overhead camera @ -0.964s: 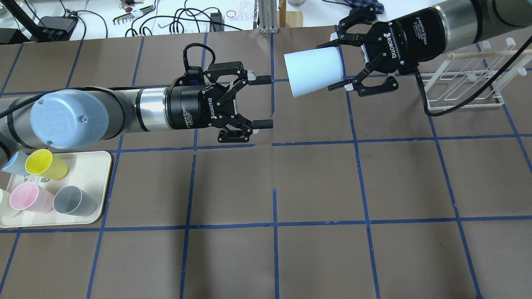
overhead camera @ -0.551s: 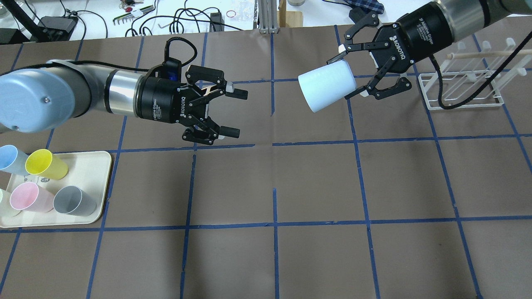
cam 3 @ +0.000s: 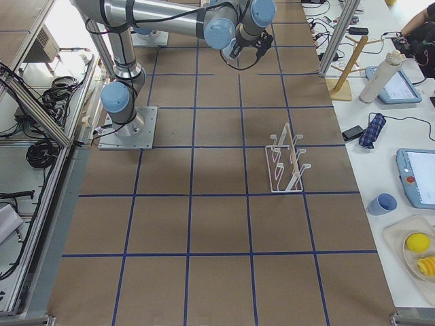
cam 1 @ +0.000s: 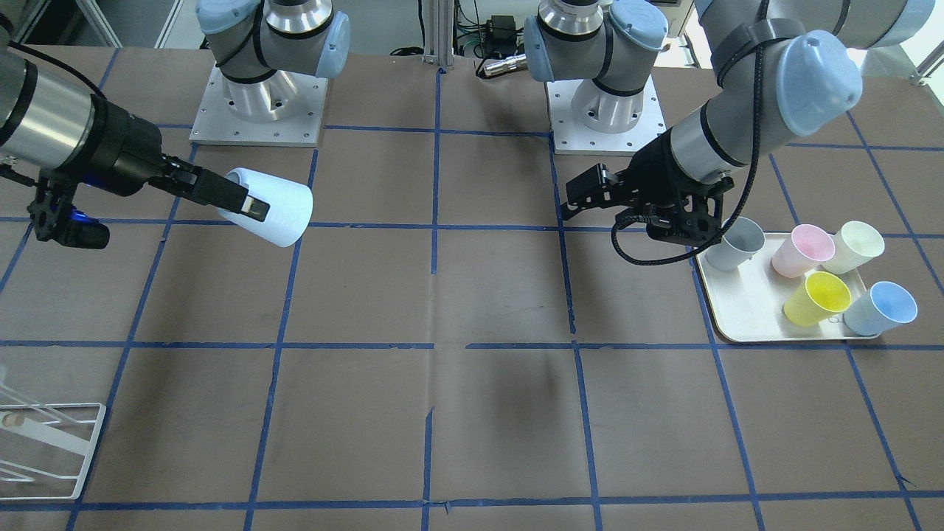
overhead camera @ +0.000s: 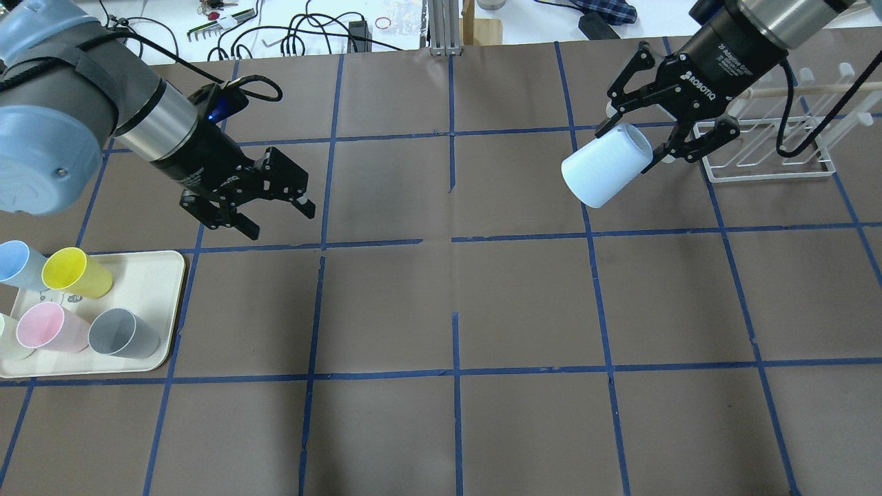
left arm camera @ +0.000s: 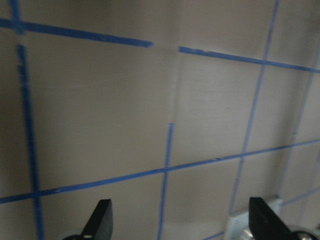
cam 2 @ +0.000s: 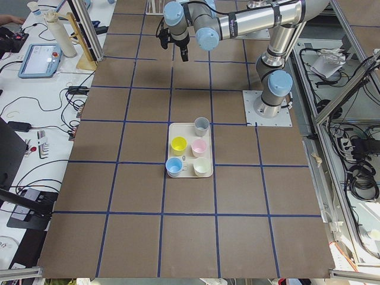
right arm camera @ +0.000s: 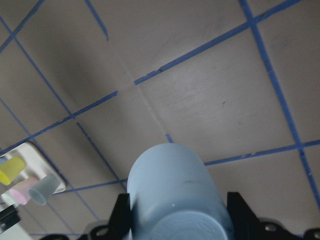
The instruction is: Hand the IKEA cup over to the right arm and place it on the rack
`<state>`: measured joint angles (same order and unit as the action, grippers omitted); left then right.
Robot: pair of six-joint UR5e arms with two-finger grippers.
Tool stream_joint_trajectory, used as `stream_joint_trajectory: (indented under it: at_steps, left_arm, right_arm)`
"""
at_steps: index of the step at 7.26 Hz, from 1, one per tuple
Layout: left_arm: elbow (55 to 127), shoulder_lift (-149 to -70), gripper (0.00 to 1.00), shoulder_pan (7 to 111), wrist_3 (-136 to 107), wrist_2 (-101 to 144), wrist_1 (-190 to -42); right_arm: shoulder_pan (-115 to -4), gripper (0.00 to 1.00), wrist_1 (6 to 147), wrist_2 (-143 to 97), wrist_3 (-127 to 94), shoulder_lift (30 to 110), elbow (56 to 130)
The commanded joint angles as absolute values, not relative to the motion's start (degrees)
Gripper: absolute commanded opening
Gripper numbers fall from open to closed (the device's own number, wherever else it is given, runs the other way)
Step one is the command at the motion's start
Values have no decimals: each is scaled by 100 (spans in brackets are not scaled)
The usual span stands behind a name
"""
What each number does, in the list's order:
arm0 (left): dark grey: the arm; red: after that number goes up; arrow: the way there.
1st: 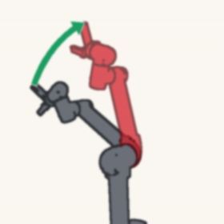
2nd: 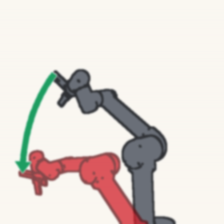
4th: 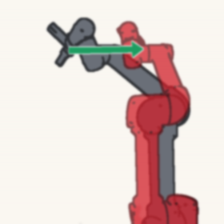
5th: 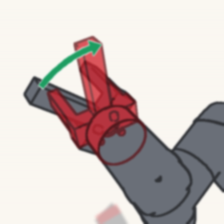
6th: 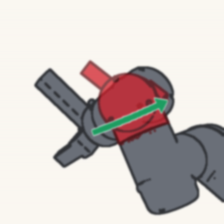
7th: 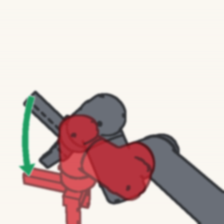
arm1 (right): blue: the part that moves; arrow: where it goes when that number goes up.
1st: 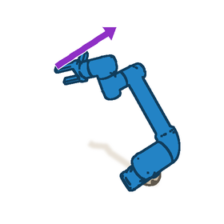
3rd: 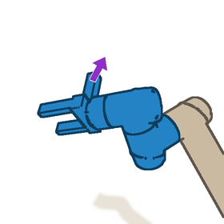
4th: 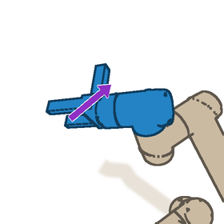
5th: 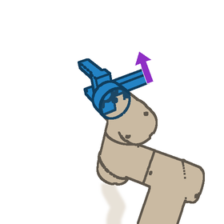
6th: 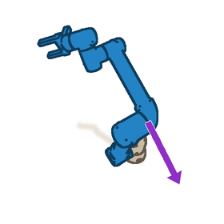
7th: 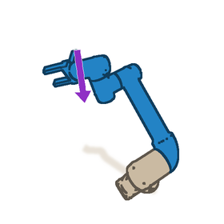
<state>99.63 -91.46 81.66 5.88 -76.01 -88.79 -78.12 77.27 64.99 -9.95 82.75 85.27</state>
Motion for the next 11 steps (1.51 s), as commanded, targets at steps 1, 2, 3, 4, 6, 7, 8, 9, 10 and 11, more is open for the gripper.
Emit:
stream_joint_trajectory:
  at_steps: [1, 2, 3, 4, 6, 7, 8, 9, 10, 11]
  left_arm:
    - [9468, -8966, 100, 8217, 598, -9450, -8806]
    - [9396, -8843, 100, 8244, 598, -9527, -8850]
    - [9483, -8659, 100, 8296, 493, -9440, -8894]
    - [9492, -8492, 100, 8332, 483, -9135, -8982]
    - [9588, -8315, 100, 8533, 483, -9035, -9220]
    - [9667, -8341, 100, 8656, 501, -9096, -9237]
    - [9746, -8332, 100, 8736, 484, -9079, -9194]
    - [9756, -8376, 100, 8754, 492, -9097, -9167]
    - [9765, -8306, 100, 8745, 501, -9114, -9167]
    - [9747, -8306, 100, 8745, 501, -9132, -9158]
  right_arm:
    - [-7831, 0, 8819, 8087, -513, 8096, 8543]
    - [-7822, 0, 9251, 8756, -153, 7938, 8534]
    - [-7787, 0, 9699, 9189, 181, 7780, 8525]
    - [-7752, 0, 10190, 9480, 637, 7613, 8517]
    - [-7516, 0, 11009, 9562, 1421, 7489, 8569]
    - [-7315, 0, 11204, 9571, 1737, 7436, 8587]
    - [-7069, 0, 11232, 9554, 2019, 7383, 8596]
    - [-6884, 0, 11319, 9519, 2282, 7244, 8596]
    - [-6786, 0, 11547, 9510, 2346, 7077, 8604]
    - [-6716, 0, 11592, 9492, 2408, 6988, 8596]
